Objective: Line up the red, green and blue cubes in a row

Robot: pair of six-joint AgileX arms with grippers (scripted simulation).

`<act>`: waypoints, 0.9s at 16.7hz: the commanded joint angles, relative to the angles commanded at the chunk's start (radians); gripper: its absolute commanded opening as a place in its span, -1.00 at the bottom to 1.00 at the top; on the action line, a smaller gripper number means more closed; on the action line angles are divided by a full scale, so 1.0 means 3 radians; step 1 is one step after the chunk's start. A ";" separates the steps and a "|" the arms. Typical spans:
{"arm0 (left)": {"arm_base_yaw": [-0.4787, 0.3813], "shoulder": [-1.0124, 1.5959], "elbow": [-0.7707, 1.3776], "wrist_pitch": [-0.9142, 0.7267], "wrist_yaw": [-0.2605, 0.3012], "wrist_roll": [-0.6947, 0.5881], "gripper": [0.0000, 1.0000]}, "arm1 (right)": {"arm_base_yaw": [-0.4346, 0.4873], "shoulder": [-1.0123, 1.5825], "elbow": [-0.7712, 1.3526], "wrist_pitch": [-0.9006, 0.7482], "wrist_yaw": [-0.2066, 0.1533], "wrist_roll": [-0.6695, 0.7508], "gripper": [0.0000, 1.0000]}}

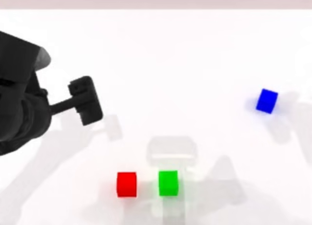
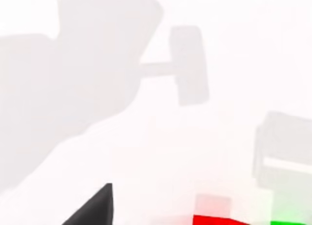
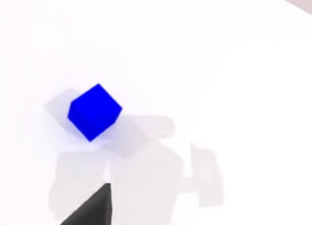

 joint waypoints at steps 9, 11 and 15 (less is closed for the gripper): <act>0.1221 -0.2669 -0.2163 0.1543 0.0062 0.1481 1.00 | 0.0285 0.3243 0.2541 -0.1732 0.0030 -0.1269 1.00; 0.1405 -0.3072 -0.2460 0.1832 0.0091 0.1798 1.00 | 0.0332 0.3697 0.2976 -0.1994 0.0026 -0.1472 1.00; 0.1622 -0.3618 -0.2798 0.2215 0.0135 0.2237 1.00 | 0.0393 0.4305 0.3589 -0.2322 0.0013 -0.1742 1.00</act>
